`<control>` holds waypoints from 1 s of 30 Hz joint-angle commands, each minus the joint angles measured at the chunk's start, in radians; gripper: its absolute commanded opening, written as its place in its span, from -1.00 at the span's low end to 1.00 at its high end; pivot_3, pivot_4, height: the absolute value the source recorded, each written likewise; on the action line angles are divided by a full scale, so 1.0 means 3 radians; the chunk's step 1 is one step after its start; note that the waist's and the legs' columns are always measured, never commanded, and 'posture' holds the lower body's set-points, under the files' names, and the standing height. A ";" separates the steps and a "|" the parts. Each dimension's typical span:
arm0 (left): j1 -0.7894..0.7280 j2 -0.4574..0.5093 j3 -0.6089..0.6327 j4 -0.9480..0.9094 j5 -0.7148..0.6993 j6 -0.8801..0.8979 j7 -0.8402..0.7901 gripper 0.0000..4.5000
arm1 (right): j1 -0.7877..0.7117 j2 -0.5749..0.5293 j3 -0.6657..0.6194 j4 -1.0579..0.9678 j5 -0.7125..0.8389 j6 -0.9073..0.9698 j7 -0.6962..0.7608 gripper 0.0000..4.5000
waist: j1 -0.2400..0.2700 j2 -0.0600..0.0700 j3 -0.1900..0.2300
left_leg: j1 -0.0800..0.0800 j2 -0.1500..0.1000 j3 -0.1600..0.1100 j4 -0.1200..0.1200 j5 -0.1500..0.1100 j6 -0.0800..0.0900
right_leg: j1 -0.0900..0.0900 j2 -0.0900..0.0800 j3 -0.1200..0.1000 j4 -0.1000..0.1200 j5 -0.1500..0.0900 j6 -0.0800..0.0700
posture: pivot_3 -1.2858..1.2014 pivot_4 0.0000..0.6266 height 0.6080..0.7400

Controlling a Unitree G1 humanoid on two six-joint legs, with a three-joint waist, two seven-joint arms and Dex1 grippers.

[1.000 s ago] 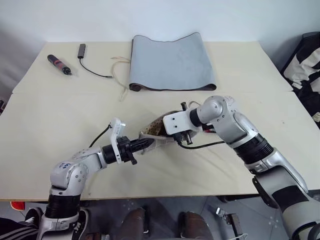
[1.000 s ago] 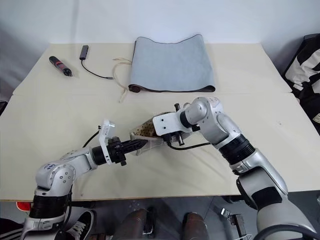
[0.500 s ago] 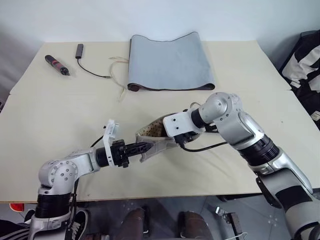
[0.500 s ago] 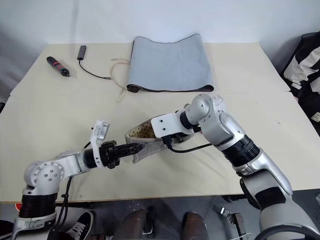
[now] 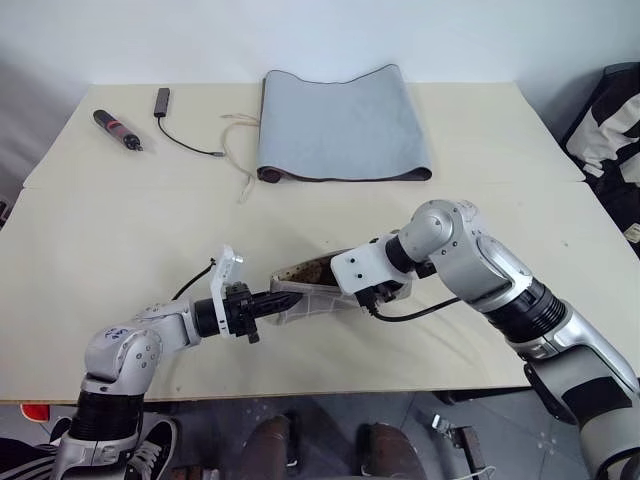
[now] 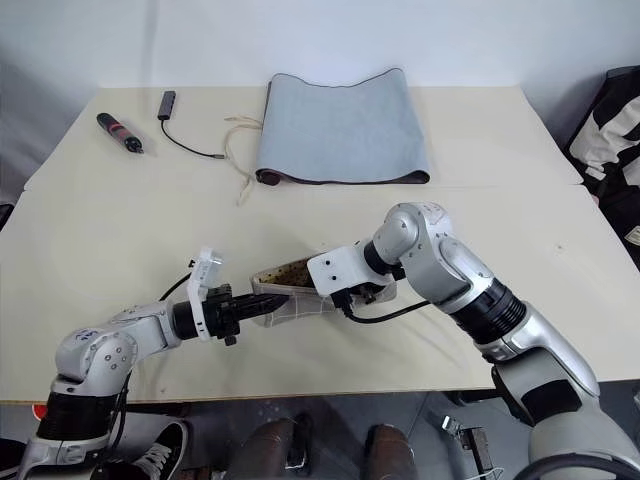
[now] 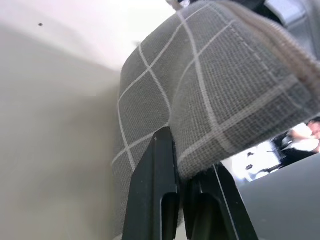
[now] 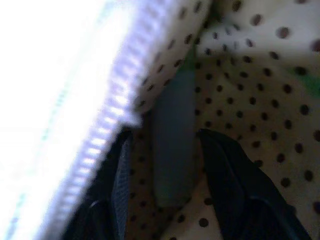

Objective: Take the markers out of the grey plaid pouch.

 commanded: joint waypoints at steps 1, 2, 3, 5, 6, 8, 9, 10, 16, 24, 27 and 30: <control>0.0021 0.0018 0.0070 0.0019 0.0060 -0.0057 0.0023 -1.00 | -0.0043 0.0029 0.0031 0.0218 -0.0130 -0.0106 -0.0147 -0.02 | -0.0002 0.0000 0.0000 | 0.0000 0.0000 0.0000 0.0000 0.0000 0.0000 | 0.0000 -0.0003 0.0000 0.0000 0.0000 0.0000 | 0.03 -0.52 1.00; 0.0018 0.0014 0.0065 0.0017 0.0065 -0.0063 0.0025 -1.00 | -0.0040 0.0030 0.0046 0.0242 -0.0145 -0.0118 -0.0155 -0.02 | -0.0003 0.0000 0.0000 | 0.0000 0.0000 0.0000 0.0000 0.0000 0.0000 | 0.0000 -0.0005 0.0000 0.0000 0.0000 0.0000 | 0.03 -0.52 1.00; 0.0017 -0.0001 0.0068 0.0009 0.0058 -0.0069 0.0032 -1.00 | -0.0028 0.0037 0.0058 0.0256 -0.0153 -0.0124 -0.0168 -0.02 | -0.0003 0.0000 0.0000 | 0.0000 0.0000 0.0000 0.0000 0.0000 0.0000 | 0.0000 -0.0006 0.0000 0.0000 0.0000 0.0000 | 0.03 -0.52 1.00; 0.0015 -0.0033 0.0082 0.0000 0.0024 -0.0057 0.0046 -1.00 | -0.0015 0.0061 0.0072 0.0302 -0.0176 -0.0150 -0.0213 -0.02 | -0.0002 0.0000 0.0000 | 0.0000 0.0001 -0.0001 0.0000 0.0000 0.0000 | 0.0000 -0.0006 0.0000 0.0001 0.0000 0.0000 | 0.03 -0.52 1.00; 0.0014 -0.0042 0.0083 -0.0003 0.0019 -0.0053 0.0053 -1.00 | -0.0006 0.0065 0.0081 0.0319 -0.0186 -0.0168 -0.0226 -0.02 | -0.0002 0.0000 0.0000 | 0.0000 0.0000 -0.0001 0.0000 0.0000 0.0000 | 0.0000 -0.0005 -0.0001 0.0001 0.0000 0.0000 | 0.03 -0.52 1.00; 0.0017 -0.0056 0.0074 -0.0019 0.0023 -0.0046 0.0064 -1.00 | 0.0033 0.0039 0.0120 0.0347 -0.0231 -0.0208 -0.0217 -0.02 | -0.0003 0.0000 0.0000 | 0.0000 0.0000 0.0000 0.0001 0.0000 0.0000 | 0.0001 -0.0004 -0.0001 0.0002 0.0000 0.0000 | 0.03 -0.52 1.00; 0.0020 -0.0060 0.0070 -0.0026 0.0026 -0.0045 0.0066 -1.00 | 0.0062 0.0026 0.0138 0.0345 -0.0230 -0.0197 -0.0178 -0.02 | -0.0003 0.0000 0.0000 | 0.0000 0.0000 0.0000 0.0001 0.0000 0.0000 | 0.0001 -0.0003 -0.0001 0.0002 0.0000 0.0000 | 0.03 -0.52 1.00; 0.0019 -0.0061 0.0070 -0.0029 0.0033 -0.0049 0.0069 -1.00 | 0.0084 0.0023 0.0153 0.0373 -0.0252 -0.0214 -0.0188 -0.02 | -0.0002 0.0000 0.0000 | 0.0000 0.0000 0.0000 0.0001 0.0000 0.0000 | 0.0001 -0.0003 -0.0001 0.0002 0.0000 0.0000 | 0.03 -0.52 1.00; 0.0005 -0.0073 0.0076 -0.0048 0.0032 -0.0052 0.0099 -1.00 | 0.0156 0.0049 0.0154 0.0379 -0.0235 -0.0132 -0.0112 -0.28 | -0.0002 -0.0001 -0.0001 | 0.0003 0.0000 -0.0001 0.0001 0.0000 0.0000 | 0.0004 -0.0003 -0.0002 0.0002 0.0000 0.0000 | 0.03 -0.52 1.00; -0.0004 -0.0102 0.0067 -0.0079 0.0008 -0.0046 0.0133 -1.00 | 0.0036 0.0133 -0.0076 0.0396 -0.0158 -0.0363 -0.0393 -0.54 | -0.0002 -0.0002 -0.0001 | 0.0004 0.0000 -0.0001 0.0001 0.0000 0.0000 | 0.0004 -0.0004 -0.0002 0.0002 0.0000 0.0000 | 0.03 -0.52 1.00; -0.0029 -0.0083 0.0054 -0.0085 0.0045 -0.0075 0.0136 -1.00 | -0.0030 0.0189 -0.0270 0.0350 -0.0006 -0.0296 -0.0477 -0.54 | -0.0002 -0.0002 -0.0001 | 0.0003 0.0000 -0.0001 0.0001 0.0000 0.0000 | 0.0004 -0.0003 -0.0001 0.0003 0.0000 0.0000 | 0.03 -0.52 1.00; -0.0049 -0.0055 0.0057 -0.0160 -0.0041 0.0004 0.0105 -1.00 | 0.0009 0.0151 -0.0414 0.0341 0.0013 -0.0179 -0.0600 -0.54 | -0.0002 -0.0002 -0.0001 | 0.0001 0.0000 -0.0001 0.0001 0.0000 0.0000 | 0.0001 -0.0003 -0.0002 0.0003 0.0000 -0.0001 | 0.03 -0.52 1.00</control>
